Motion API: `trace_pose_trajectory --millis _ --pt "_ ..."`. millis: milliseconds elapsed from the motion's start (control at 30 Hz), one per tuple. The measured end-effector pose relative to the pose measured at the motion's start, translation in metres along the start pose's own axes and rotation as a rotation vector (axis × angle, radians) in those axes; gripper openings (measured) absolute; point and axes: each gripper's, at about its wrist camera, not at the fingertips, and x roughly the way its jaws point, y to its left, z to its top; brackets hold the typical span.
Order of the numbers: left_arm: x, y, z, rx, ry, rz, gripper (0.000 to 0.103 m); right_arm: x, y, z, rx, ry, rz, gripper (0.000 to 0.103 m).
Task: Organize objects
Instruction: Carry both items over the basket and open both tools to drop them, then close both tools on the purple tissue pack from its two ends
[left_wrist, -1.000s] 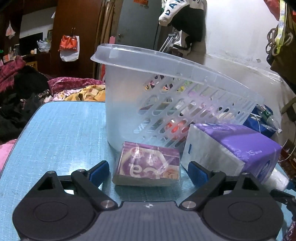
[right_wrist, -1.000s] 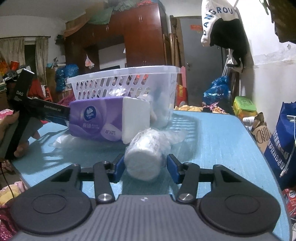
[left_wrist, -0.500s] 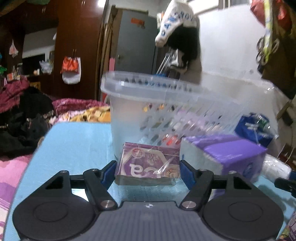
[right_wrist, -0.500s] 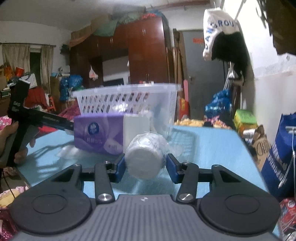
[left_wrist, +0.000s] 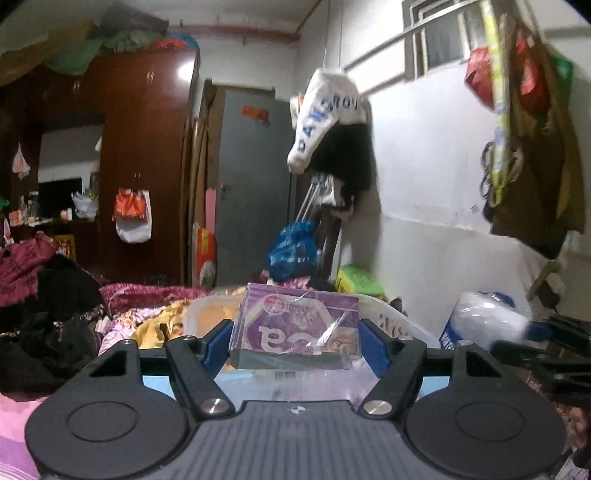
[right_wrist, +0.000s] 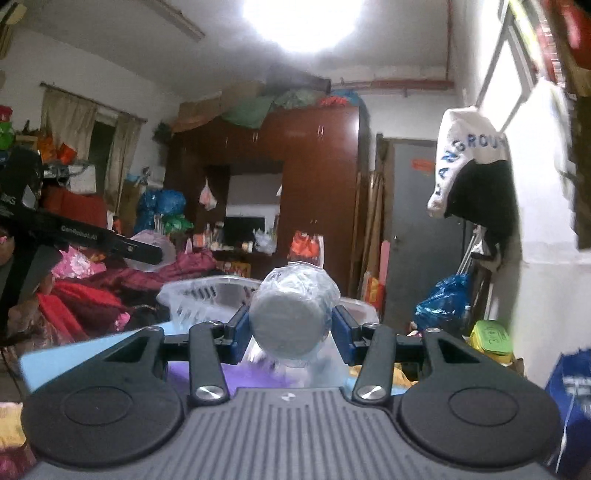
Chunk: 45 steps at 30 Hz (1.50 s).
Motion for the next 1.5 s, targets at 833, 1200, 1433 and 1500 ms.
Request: trace_pose_trajectory --millis 833,1200,1433,1500 --pt "0.148 0.023 0.009 -0.058 0.394 0.088 0.078 0.169 -0.028 0.014 0.149 0.565 0.063 0.053" --pt "0.052 0.019 -0.010 -0.031 0.185 0.008 0.088 0.067 -0.037 0.005 0.162 0.199 0.049 0.103" --pt "-0.024 0.022 -0.098 -0.040 0.078 -0.069 0.089 -0.006 -0.050 -0.077 0.272 0.138 0.100 0.103" --pt "-0.034 0.021 -0.119 -0.042 0.059 -0.049 0.091 -0.018 -0.053 -0.099 0.318 0.144 0.102 0.103"
